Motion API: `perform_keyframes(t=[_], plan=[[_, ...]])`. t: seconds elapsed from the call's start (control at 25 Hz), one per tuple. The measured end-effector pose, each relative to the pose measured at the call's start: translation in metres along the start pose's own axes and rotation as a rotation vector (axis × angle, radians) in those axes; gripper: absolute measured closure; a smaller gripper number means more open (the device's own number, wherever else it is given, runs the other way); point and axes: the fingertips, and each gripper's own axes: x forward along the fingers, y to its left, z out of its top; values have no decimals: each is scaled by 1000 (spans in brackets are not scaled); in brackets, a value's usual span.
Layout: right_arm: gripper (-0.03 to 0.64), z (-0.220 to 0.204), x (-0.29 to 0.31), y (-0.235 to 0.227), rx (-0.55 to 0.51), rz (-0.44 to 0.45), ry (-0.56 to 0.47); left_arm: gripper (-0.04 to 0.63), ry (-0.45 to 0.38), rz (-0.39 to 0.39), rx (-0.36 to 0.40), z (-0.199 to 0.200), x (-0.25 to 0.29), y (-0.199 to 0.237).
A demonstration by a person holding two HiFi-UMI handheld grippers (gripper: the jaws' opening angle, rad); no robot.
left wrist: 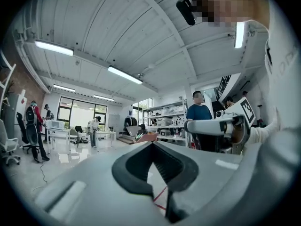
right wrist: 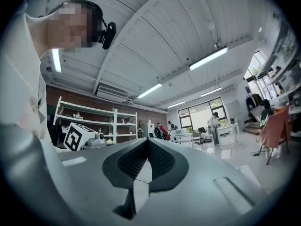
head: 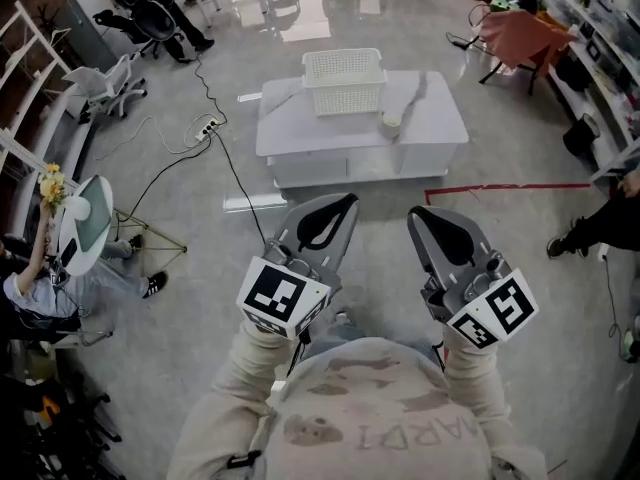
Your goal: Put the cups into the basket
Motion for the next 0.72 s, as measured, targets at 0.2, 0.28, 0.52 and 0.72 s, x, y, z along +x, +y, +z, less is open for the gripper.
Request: perform_keyframes(t=[0.2, 0.28, 0.52, 0.72], plan=[[589, 1, 5, -29, -8, -100, 9, 594, 11, -39, -41, -15, 23, 28], [589, 2, 6, -47, -2, -133, 4, 594, 8, -48, -69, -19, 39, 38], [589, 3, 19, -111, 16, -144, 2, 594, 16, -52, -100, -26, 99, 59], [589, 7, 38, -185, 6, -74, -5, 594, 34, -22, -91, -33, 173, 74]])
